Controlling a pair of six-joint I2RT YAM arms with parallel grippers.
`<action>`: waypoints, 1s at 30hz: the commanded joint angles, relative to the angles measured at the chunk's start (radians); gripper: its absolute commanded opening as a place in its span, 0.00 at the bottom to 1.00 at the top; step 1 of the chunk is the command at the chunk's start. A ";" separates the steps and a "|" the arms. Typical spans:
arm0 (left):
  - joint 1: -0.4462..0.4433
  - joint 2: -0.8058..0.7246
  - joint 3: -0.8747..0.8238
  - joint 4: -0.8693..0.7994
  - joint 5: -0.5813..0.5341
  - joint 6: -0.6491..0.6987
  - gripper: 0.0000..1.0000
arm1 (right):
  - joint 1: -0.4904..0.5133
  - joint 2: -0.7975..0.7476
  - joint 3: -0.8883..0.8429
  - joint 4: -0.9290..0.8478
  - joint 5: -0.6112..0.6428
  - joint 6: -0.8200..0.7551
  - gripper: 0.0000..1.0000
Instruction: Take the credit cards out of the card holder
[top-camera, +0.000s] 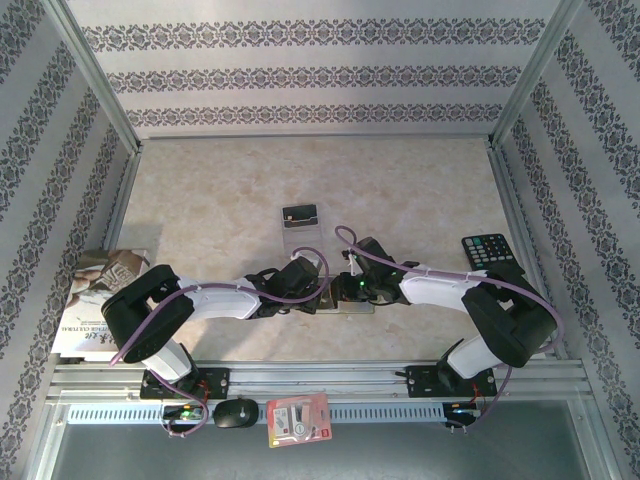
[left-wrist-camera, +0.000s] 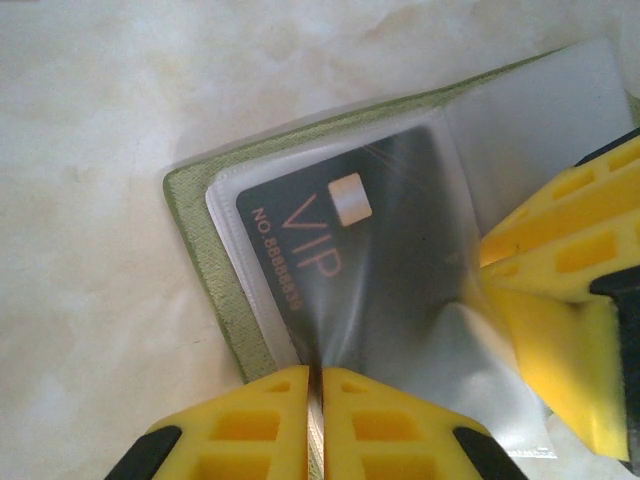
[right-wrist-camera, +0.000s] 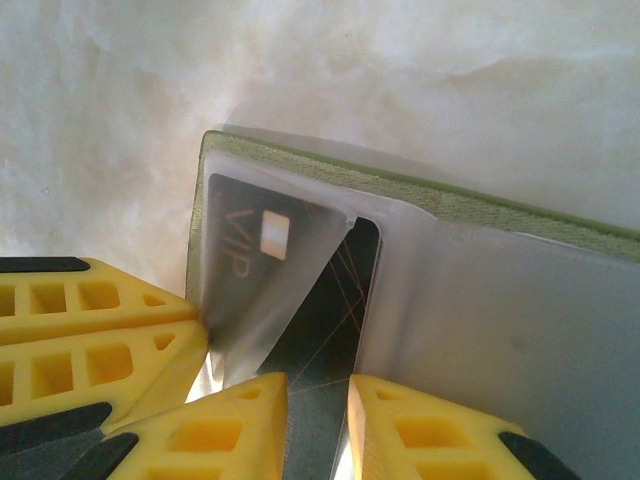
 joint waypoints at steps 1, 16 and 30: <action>-0.004 0.054 -0.024 -0.032 0.051 0.015 0.10 | 0.027 0.007 0.031 -0.073 0.096 -0.036 0.26; -0.004 0.047 -0.027 -0.028 0.054 0.016 0.10 | 0.188 -0.008 0.142 -0.286 0.409 -0.166 0.37; 0.002 -0.028 -0.056 -0.038 0.021 0.007 0.24 | 0.214 0.030 0.126 -0.330 0.529 -0.167 0.48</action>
